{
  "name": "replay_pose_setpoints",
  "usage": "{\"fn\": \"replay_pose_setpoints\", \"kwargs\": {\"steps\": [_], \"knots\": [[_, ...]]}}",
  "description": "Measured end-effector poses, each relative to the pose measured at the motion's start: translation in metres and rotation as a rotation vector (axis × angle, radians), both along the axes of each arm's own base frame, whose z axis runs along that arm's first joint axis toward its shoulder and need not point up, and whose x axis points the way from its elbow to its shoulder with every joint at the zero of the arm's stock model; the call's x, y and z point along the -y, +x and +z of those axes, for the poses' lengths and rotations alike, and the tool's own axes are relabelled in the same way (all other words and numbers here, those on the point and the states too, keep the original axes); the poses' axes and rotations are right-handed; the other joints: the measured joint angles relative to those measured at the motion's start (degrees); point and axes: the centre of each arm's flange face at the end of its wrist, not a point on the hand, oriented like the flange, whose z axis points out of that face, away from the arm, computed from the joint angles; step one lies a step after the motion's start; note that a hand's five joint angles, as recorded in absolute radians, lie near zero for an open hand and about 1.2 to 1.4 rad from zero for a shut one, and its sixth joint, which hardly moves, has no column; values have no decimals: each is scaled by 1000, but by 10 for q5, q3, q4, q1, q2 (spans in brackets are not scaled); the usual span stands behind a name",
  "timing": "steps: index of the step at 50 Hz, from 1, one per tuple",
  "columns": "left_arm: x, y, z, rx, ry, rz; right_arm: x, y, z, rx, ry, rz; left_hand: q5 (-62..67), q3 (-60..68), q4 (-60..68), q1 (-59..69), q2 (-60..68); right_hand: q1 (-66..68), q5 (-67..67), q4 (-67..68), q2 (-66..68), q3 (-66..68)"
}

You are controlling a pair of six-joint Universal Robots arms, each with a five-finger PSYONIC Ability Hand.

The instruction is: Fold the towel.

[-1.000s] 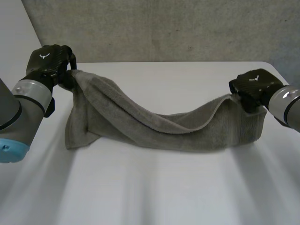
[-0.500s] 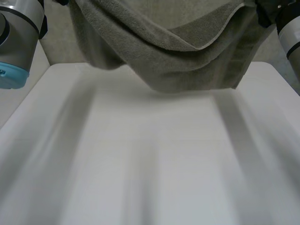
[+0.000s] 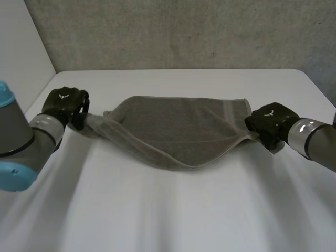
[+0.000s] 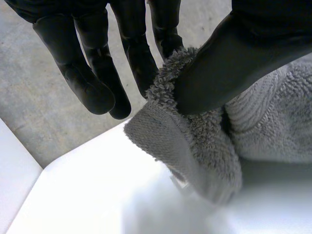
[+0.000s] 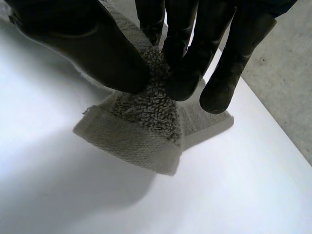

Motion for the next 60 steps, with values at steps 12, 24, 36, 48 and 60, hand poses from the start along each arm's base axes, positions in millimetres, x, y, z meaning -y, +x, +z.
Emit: {"fn": "replay_pose_setpoints", "kwargs": {"steps": [12,24,36,48,60], "knots": [[-28,20,5,114,-16,-32,-28,-14,10,-12,110,-26,0,0,0,0,0,0,0,0,0,0],[-37,33,33,103,-95,8,-28,-27,42,-5,54,-65,0,0,0,0,0,0,0,0,0,0],[-12,29,21,101,-150,16,11,-24,45,26,-16,-39,0,0,0,0,0,0,0,0,0,0],[40,1,-8,93,-175,122,80,-3,0,56,-245,-15,0,0,0,0,0,0,0,0,0,0],[79,-17,-44,112,-164,217,109,9,-40,53,-386,-58,0,-1,0,0,0,0,0,0,0,0]]}}
